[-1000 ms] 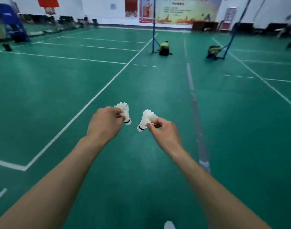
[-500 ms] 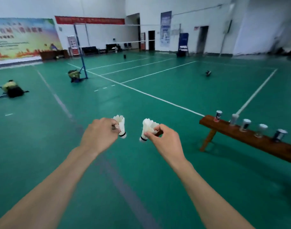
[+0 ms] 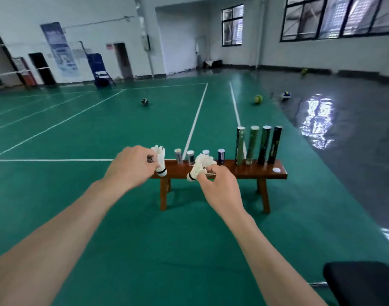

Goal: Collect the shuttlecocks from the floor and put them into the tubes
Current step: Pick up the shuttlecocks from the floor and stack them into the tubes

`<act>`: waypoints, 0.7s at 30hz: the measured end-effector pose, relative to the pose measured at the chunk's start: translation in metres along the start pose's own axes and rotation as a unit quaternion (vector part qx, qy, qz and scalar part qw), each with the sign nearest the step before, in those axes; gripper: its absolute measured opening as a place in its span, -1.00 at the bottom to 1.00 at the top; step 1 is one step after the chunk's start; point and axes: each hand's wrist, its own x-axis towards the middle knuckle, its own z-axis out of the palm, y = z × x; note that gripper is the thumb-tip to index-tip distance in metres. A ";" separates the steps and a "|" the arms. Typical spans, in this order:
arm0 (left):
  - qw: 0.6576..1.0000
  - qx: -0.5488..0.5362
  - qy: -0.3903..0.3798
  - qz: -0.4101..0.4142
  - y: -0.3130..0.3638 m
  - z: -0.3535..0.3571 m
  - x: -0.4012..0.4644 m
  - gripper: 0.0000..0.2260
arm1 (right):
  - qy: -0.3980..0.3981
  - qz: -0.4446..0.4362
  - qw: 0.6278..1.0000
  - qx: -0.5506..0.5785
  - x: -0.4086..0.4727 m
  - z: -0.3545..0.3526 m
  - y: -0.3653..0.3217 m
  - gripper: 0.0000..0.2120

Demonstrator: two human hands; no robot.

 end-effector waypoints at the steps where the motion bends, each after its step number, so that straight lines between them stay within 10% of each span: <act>1: 1.000 -0.008 -0.014 0.013 0.011 0.010 0.016 -0.91 | 0.003 0.017 1.000 -0.002 0.007 -0.006 0.013 -0.77; 21: 0.933 -0.250 -0.218 0.139 0.197 0.297 0.426 -0.85 | 0.119 0.283 0.951 -0.019 0.306 -0.075 0.249 -0.87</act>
